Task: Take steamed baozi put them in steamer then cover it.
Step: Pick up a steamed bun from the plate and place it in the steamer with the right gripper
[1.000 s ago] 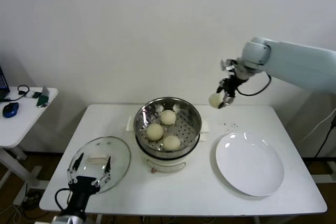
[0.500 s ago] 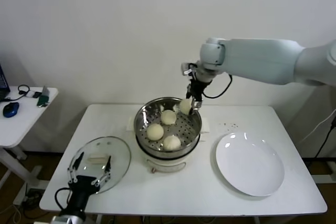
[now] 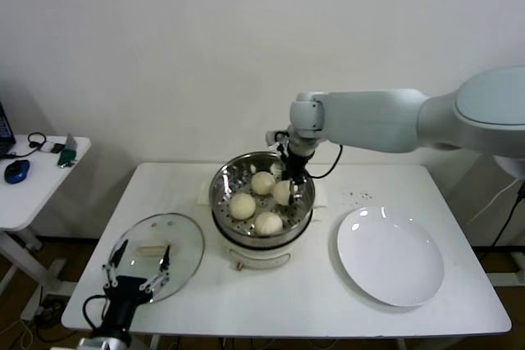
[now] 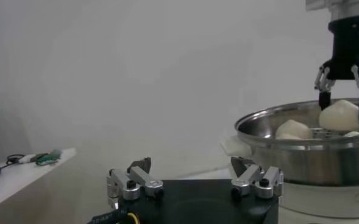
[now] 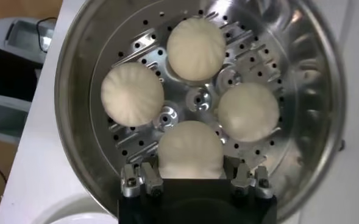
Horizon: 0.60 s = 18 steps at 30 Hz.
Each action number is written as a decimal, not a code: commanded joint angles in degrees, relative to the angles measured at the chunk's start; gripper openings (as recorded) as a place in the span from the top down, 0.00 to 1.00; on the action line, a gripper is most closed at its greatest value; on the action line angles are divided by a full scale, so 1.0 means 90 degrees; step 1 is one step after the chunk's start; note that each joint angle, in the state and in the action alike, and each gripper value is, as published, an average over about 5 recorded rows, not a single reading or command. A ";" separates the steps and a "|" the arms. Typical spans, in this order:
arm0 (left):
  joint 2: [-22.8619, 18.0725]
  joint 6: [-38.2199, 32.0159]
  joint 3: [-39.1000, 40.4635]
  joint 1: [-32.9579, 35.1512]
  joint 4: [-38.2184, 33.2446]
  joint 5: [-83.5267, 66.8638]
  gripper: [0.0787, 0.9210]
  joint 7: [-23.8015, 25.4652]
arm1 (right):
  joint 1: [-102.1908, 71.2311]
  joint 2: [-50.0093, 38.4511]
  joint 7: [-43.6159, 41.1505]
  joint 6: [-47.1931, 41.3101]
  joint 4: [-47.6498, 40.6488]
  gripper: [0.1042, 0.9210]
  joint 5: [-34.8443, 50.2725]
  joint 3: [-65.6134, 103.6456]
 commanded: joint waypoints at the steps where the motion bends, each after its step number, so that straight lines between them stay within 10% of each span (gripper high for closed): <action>1: 0.0008 0.0023 -0.0008 -0.0025 0.0038 -0.0002 0.12 0.0003 | -0.0323 0.0177 -0.0029 0.0032 -0.0246 0.29 -0.0271 -0.0041; 18: -0.0021 0.0056 -0.0019 -0.0039 -0.0023 0.0036 0.12 0.0004 | 0.0017 -0.0292 -0.0067 -0.0026 0.0090 0.12 -0.0097 0.0300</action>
